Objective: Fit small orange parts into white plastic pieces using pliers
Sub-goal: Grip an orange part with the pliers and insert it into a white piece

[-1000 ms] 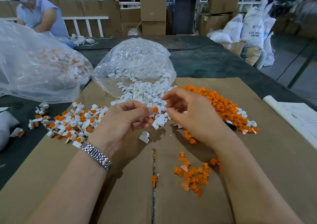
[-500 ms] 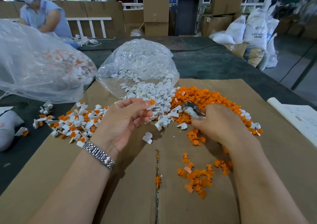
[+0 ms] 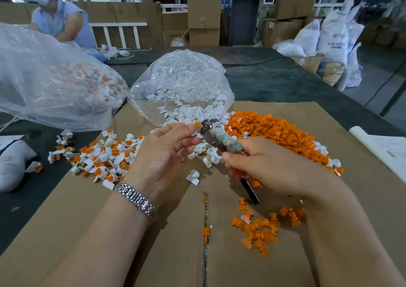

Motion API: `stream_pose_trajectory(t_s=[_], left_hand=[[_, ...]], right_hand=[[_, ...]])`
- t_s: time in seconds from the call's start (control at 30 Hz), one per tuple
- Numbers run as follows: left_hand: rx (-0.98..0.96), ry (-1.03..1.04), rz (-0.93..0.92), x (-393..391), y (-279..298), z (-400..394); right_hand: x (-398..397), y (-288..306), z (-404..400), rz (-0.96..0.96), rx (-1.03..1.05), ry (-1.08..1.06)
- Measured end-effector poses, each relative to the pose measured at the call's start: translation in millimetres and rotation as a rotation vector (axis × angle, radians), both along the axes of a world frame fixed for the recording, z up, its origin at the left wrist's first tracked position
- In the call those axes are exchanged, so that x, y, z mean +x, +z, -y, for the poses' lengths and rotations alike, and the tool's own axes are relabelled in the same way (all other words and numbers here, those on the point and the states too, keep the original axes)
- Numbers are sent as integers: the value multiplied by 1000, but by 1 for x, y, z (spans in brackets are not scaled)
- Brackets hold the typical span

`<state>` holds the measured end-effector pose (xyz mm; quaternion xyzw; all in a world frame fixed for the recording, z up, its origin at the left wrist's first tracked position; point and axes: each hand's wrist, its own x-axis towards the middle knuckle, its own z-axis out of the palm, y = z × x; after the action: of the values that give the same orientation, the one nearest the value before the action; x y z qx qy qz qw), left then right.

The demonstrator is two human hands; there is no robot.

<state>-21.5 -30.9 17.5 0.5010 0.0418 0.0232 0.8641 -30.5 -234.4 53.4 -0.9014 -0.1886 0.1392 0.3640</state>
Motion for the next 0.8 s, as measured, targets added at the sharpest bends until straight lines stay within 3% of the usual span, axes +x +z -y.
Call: stream_pose_trajectory(t_s=[0.8], left_hand=[[63,80,-27,-1,-5,3]], right_hand=[[-1,-8,-14,135,-117,30]])
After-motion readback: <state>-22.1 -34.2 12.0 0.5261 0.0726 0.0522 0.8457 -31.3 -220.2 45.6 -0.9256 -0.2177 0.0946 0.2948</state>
